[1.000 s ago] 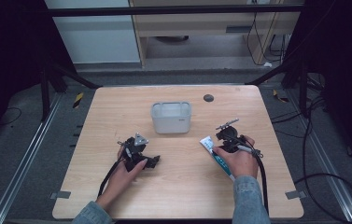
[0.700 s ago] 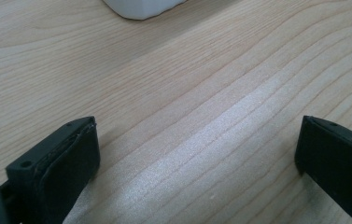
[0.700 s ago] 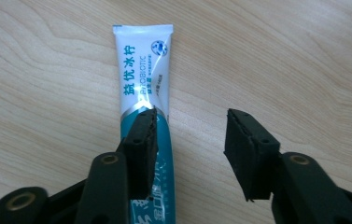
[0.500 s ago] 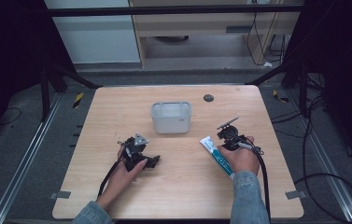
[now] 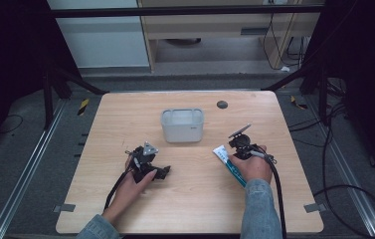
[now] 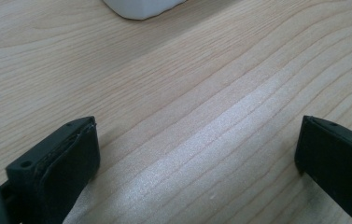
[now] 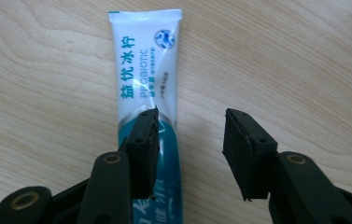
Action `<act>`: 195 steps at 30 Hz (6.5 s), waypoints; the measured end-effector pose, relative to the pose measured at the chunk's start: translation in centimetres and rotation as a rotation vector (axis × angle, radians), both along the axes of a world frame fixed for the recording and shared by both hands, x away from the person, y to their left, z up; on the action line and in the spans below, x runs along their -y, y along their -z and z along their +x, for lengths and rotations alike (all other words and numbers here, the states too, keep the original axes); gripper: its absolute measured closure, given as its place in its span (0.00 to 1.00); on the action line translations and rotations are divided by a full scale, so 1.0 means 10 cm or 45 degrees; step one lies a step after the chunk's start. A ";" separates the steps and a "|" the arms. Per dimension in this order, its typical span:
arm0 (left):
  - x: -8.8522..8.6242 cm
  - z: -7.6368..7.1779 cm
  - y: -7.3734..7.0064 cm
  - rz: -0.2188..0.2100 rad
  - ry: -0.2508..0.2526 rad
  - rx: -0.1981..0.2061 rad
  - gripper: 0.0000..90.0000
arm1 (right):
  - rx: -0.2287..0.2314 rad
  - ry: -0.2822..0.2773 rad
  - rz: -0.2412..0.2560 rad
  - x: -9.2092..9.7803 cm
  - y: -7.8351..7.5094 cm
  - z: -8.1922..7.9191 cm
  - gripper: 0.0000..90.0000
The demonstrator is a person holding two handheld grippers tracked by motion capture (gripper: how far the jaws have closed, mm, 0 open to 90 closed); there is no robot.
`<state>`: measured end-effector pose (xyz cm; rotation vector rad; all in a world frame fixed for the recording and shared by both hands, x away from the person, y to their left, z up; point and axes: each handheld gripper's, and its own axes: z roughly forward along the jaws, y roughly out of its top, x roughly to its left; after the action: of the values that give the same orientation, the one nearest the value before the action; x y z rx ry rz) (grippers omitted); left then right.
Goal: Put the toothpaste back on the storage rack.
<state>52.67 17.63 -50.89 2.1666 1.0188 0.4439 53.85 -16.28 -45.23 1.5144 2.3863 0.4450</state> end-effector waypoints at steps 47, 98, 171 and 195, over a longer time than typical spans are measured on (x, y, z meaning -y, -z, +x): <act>-0.01 0.00 0.00 0.002 0.006 -0.001 0.00 | -0.144 -0.053 0.022 -0.22 0.17 0.18 0.63; -0.01 0.00 0.00 0.001 0.008 -0.001 0.00 | -0.009 0.000 0.013 0.02 -0.28 -0.04 0.89; 0.00 0.01 0.00 0.003 0.002 0.001 0.00 | 0.681 0.187 0.292 0.03 -1.27 -0.09 0.89; 0.00 0.01 0.00 0.004 0.004 0.002 0.00 | 0.768 0.179 0.344 -0.33 -1.28 -0.05 0.89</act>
<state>52.73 17.63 -50.87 2.1701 1.0149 0.4458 53.31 -12.97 -32.46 1.3796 1.7930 1.0529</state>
